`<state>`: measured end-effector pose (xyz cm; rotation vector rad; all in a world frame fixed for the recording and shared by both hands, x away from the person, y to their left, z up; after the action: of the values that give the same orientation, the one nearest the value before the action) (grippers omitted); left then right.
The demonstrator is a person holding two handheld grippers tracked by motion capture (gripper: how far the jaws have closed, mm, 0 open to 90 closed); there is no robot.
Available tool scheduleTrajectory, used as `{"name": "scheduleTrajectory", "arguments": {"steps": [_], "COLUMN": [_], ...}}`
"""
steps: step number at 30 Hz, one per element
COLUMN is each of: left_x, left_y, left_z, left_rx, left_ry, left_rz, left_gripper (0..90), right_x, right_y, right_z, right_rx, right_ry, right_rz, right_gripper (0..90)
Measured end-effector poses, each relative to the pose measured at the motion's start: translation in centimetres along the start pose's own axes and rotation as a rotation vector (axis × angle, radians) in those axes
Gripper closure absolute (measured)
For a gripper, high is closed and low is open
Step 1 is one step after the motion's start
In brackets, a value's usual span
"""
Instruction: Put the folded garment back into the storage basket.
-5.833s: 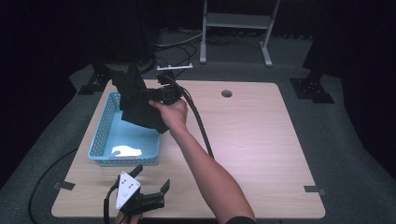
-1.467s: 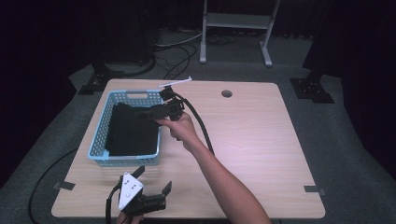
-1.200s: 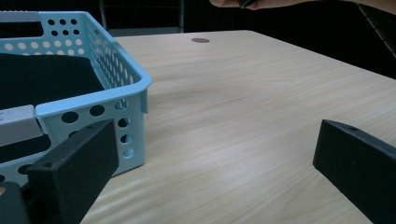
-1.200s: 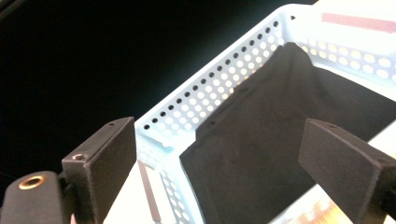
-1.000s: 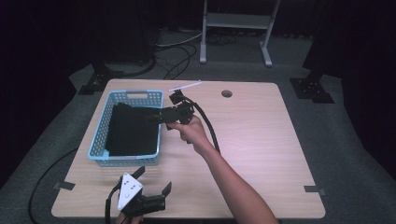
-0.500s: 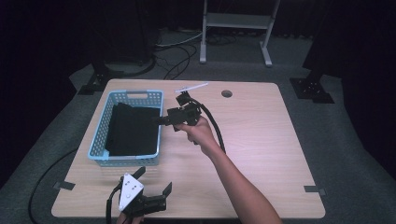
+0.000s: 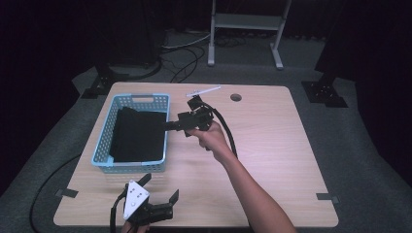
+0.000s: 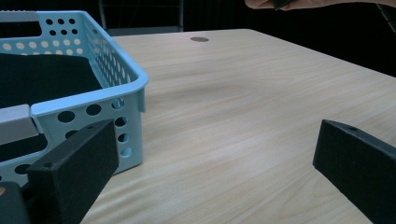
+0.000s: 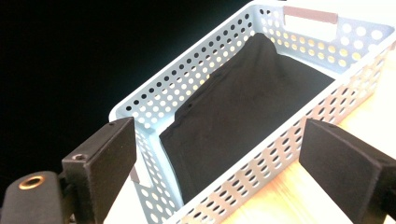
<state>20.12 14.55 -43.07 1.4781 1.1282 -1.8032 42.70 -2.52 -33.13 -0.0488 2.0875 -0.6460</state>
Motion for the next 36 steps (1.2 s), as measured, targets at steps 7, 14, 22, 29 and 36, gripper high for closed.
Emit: {"name": "scheduleTrajectory", "arguments": {"steps": [7, 14, 22, 29, 36], "left_x": [0.0, 0.0, 0.0, 0.0, 0.0], "left_y": [0.0, 0.0, 0.1, 0.1, 0.1], "left_z": [0.0, 0.0, 0.0, 0.0, 0.0], "left_rx": [0.004, 0.001, 0.001, 0.002, 0.005], "left_ry": [0.001, 0.002, 0.006, 0.007, 0.004], "left_rz": [-0.001, -0.001, -0.005, -0.006, -0.003], "left_gripper": [0.0, 0.0, 0.0, 0.0, 0.0], "right_x": [0.2, 0.4, 0.8, 1.1, 1.6], "right_y": [-0.8, -1.5, -2.2, -2.8, -3.4], "right_z": [0.3, 0.6, 0.8, 0.9, 1.1], "right_rx": [0.016, 0.024, 0.033, 0.040, 0.047], "right_ry": [-0.006, -0.021, -0.037, -0.053, -0.063], "right_rz": [-0.006, -0.018, -0.032, -0.042, -0.048], "right_gripper": [11.1, 11.1, 11.1, 11.1, 11.1]}}
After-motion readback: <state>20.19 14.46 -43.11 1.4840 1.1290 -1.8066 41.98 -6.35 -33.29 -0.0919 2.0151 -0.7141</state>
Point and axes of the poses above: each handheld gripper's, and its own axes: y roughly forward along the jaws, x roughly out of its underside, z roughly to its right, the point moved 1 cm from there along y, roughly forward along the jaws
